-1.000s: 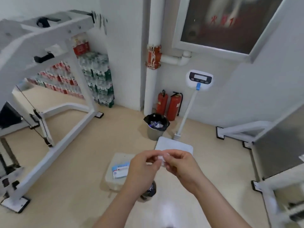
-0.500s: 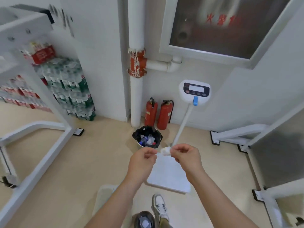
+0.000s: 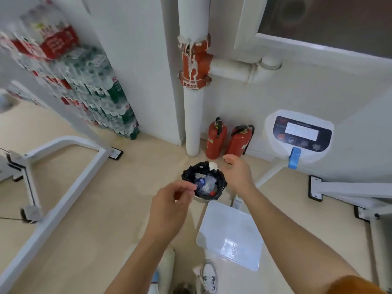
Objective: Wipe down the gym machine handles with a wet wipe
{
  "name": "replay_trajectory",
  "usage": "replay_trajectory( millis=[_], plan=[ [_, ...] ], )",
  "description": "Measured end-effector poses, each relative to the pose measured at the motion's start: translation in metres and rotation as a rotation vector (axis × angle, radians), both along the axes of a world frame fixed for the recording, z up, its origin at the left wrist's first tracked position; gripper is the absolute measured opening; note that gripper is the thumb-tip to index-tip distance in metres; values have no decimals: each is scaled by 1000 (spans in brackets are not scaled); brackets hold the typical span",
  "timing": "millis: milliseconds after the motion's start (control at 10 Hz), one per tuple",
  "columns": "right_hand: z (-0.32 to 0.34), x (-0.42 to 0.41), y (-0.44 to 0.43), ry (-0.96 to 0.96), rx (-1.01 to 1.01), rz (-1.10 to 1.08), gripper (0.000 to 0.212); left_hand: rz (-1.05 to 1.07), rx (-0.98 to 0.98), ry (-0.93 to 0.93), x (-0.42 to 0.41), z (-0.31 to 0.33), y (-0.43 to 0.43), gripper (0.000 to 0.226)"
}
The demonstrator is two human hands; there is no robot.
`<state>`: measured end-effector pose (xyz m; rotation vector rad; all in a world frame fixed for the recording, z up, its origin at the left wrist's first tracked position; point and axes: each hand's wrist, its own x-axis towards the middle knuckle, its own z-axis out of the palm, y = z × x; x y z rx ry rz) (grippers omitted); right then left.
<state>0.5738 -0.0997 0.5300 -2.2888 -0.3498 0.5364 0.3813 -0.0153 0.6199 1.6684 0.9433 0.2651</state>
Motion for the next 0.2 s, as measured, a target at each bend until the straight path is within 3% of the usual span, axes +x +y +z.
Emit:
replay_trajectory(
  millis=[200],
  plan=[
    [5,-11,-18,88,181,-240,21,47,-4,-14,-10,8,11,33]
  ],
)
